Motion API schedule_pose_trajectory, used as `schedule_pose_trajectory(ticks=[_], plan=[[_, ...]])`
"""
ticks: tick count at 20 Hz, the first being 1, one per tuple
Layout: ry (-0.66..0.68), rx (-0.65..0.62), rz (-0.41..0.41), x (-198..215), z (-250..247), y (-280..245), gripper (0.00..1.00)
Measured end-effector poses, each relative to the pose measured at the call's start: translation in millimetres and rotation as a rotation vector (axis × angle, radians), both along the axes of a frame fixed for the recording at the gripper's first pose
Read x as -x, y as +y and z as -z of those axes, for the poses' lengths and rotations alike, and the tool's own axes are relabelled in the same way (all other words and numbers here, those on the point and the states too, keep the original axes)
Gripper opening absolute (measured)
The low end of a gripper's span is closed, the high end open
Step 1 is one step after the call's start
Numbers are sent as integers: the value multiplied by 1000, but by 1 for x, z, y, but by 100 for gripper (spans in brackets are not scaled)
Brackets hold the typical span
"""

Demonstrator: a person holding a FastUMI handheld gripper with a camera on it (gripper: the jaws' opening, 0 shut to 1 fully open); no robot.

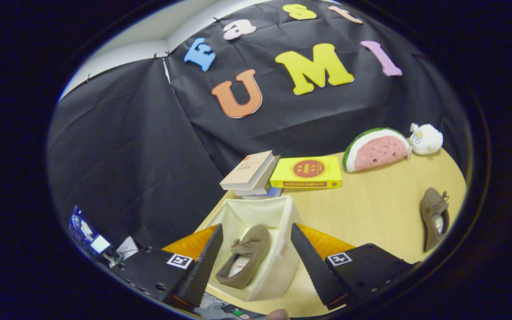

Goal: Open the storage box then place both shoes into the box .Put the left shoe in first, then the right shoe, with the right side of both shoes facing outward in a uniform manner.

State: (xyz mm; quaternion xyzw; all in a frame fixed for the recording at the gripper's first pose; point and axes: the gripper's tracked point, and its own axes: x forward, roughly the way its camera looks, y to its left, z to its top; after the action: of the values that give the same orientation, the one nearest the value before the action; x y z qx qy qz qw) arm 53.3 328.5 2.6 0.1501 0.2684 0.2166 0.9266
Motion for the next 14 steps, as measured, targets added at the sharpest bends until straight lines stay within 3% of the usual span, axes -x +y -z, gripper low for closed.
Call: schedule_pose_trajectory(ticks=[7,10,14], plan=[[-123,225,100,-4,-3,-201,94],[-75,330,165,-11,30,-280,94],[85,401,212,-16,94,-347,94]])
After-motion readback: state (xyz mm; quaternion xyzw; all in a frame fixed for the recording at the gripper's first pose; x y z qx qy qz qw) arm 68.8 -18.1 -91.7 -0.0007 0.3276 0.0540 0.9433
